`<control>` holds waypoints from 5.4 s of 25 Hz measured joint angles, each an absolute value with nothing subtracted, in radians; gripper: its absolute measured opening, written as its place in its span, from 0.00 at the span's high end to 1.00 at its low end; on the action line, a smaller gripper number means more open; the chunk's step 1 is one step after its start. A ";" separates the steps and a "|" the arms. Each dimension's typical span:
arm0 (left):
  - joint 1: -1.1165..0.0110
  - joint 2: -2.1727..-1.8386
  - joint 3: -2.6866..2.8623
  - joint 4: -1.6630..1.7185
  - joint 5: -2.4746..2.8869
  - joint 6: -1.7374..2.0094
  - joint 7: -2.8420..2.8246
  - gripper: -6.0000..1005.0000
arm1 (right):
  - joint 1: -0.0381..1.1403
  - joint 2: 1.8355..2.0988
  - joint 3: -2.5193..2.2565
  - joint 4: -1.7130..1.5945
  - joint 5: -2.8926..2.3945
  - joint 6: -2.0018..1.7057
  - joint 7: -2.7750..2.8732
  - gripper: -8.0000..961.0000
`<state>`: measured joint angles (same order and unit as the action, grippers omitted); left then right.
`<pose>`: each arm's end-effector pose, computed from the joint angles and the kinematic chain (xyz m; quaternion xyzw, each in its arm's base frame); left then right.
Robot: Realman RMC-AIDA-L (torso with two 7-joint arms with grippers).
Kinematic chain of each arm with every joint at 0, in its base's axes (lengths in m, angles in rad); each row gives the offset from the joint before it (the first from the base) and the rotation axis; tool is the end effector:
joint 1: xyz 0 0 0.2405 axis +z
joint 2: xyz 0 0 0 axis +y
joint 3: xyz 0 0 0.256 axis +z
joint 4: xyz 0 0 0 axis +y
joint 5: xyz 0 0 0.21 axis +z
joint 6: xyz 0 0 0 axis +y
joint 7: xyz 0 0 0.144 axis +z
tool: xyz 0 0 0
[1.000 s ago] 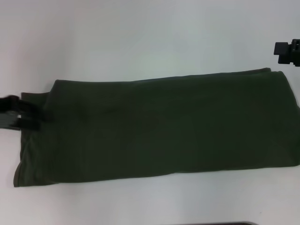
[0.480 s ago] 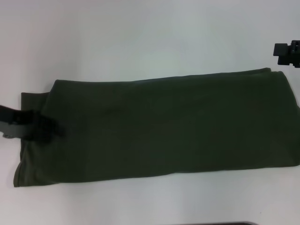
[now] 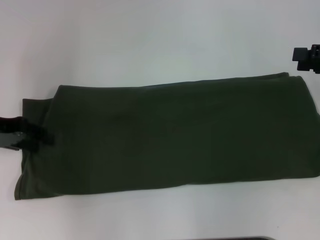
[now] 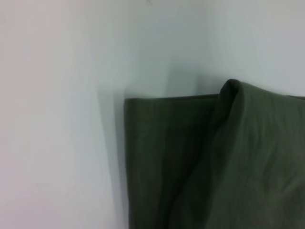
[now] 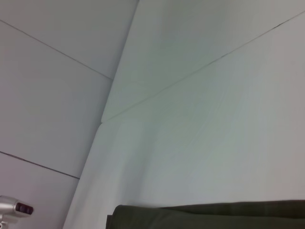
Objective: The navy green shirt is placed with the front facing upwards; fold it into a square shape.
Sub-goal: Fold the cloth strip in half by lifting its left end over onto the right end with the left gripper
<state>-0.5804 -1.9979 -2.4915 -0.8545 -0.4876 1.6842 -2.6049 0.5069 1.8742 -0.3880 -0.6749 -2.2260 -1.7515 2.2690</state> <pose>-0.3174 0.3176 0.0511 -0.7094 -0.6974 0.0360 0.0951 0.3197 0.3171 0.1065 -0.7459 0.6129 0.2468 0.0835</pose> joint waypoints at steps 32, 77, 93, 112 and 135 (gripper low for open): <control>-0.591 -1.909 -2.566 -0.819 -0.509 1.732 -2.576 0.46 | 0.505 1.855 -0.414 -0.677 -2.237 -1.747 2.286 0.31; -0.591 -1.953 -2.533 -0.810 -0.431 1.625 -2.617 0.40 | 0.502 1.857 -0.406 -0.677 -2.236 -1.746 2.292 0.31; -0.590 -1.957 -2.533 -0.800 -0.421 1.609 -2.628 0.40 | 0.500 1.857 -0.406 -0.676 -2.236 -1.746 2.292 0.31; -0.600 -1.967 -2.532 -0.794 -0.408 1.614 -2.634 0.40 | 0.500 1.858 -0.406 -0.676 -2.236 -1.748 2.292 0.31; -0.648 -2.009 -2.532 -0.790 -0.412 1.656 -2.627 0.40 | 0.500 1.856 -0.405 -0.677 -2.236 -1.754 2.292 0.31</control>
